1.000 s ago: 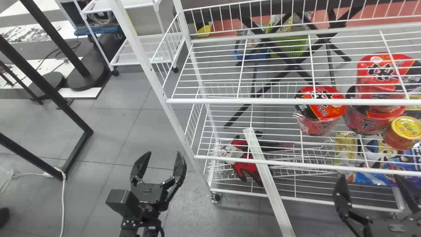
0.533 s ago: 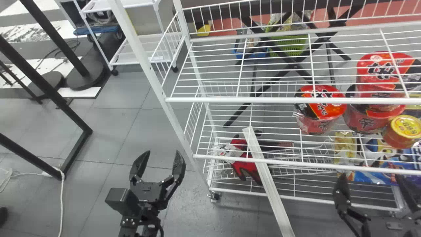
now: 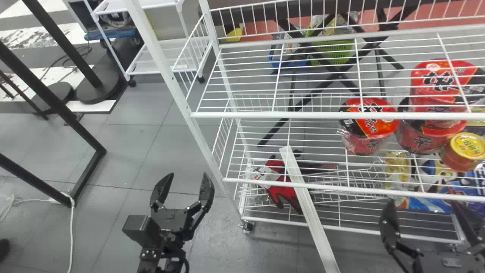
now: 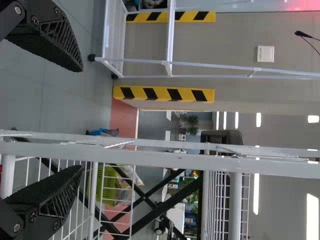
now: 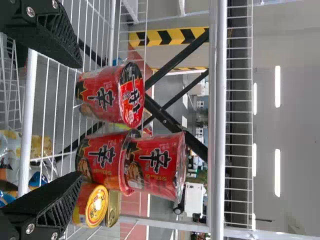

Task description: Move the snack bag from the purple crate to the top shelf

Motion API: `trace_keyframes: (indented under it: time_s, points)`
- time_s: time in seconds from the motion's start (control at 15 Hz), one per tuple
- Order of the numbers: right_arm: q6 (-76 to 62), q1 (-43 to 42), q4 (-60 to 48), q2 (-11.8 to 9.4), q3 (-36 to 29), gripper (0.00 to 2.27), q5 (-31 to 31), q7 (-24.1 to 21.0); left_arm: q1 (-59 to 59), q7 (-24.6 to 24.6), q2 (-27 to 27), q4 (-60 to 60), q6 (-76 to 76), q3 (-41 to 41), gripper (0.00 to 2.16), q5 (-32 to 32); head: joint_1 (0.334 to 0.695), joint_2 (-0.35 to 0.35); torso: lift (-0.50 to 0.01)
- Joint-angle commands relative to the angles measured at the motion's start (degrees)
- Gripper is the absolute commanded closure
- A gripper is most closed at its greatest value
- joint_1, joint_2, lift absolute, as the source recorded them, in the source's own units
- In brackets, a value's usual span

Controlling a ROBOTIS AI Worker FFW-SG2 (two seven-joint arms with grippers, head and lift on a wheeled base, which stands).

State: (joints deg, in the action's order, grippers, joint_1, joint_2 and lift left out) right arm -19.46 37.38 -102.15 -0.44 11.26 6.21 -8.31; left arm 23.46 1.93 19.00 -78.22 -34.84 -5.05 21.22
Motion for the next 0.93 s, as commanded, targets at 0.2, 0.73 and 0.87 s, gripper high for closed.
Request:
trace_keyframes:
  time_s: [0.2, 0.73, 0.87]
  points:
    - [29.1, 11.8, -24.9, 0.5, 0.8, 0.03, -0.8, -2.9, -1.3, 0.1, 1.6, 1.0, -0.4, -1.4, 0.13, 1.8, 0.695, 0.305, -0.453]
    - [50.9, 20.8, -45.6, 0.5, -16.9, 0.04, -13.9, -2.8, -3.8, 0.2, 2.5, 3.2, -1.2, -3.9, 0.13, 3.3, 0.695, 0.15, -0.453]
    - [54.4, 20.2, -46.4, 0.5, -27.0, 0.06, -22.6, 2.7, -4.0, 0.2, 2.7, 3.7, -1.4, -4.3, 0.13, 3.4, 0.695, 0.106, -0.453]
